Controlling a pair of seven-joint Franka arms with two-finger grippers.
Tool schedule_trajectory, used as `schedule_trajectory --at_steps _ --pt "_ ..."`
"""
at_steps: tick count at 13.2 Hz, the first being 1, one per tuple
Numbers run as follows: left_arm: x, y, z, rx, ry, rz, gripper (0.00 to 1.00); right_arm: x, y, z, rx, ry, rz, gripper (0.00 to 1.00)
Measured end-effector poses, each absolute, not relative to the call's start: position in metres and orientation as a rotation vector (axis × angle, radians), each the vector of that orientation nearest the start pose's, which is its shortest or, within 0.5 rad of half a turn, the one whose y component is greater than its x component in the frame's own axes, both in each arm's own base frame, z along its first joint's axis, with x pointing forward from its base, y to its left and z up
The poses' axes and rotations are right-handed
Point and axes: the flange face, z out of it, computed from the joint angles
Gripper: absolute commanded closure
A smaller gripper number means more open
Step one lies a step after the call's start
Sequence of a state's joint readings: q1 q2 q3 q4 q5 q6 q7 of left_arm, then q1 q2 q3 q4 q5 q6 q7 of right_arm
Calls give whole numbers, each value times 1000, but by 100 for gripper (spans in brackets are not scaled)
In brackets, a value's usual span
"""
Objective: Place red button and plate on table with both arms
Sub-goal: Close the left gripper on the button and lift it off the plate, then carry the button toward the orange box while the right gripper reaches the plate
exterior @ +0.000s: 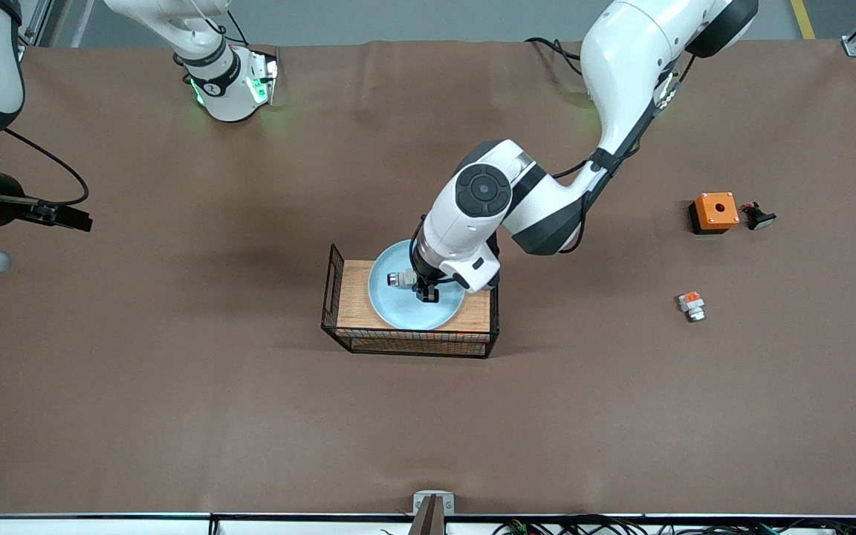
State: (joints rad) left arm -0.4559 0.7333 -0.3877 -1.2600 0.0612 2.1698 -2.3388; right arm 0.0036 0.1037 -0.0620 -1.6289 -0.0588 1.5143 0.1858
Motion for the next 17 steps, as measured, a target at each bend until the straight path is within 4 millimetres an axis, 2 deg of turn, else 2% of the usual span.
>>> schedule_trajectory --at_steps 3,5,7,9,12,15,17 --pt "565 -505 418 2017 2018 -245 86 569 -4 535 -3179 530 336 0" --pt "562 -493 449 2083 1958 -207 86 569 25 535 -3174 661 324 0" --pt "561 -472 482 2170 1898 -178 86 565 66 535 -3160 832 304 0" --pt "562 -440 506 2267 1831 -198 84 557 112 536 -3138 963 281 0" --pt "561 -384 520 2404 1687 -194 84 546 154 539 -3057 1131 287 0" --pt "548 -322 511 2582 1499 -177 84 536 188 537 -2989 1310 267 0" --pt "536 -285 500 2722 1321 -158 84 526 224 522 -2931 1431 216 0"
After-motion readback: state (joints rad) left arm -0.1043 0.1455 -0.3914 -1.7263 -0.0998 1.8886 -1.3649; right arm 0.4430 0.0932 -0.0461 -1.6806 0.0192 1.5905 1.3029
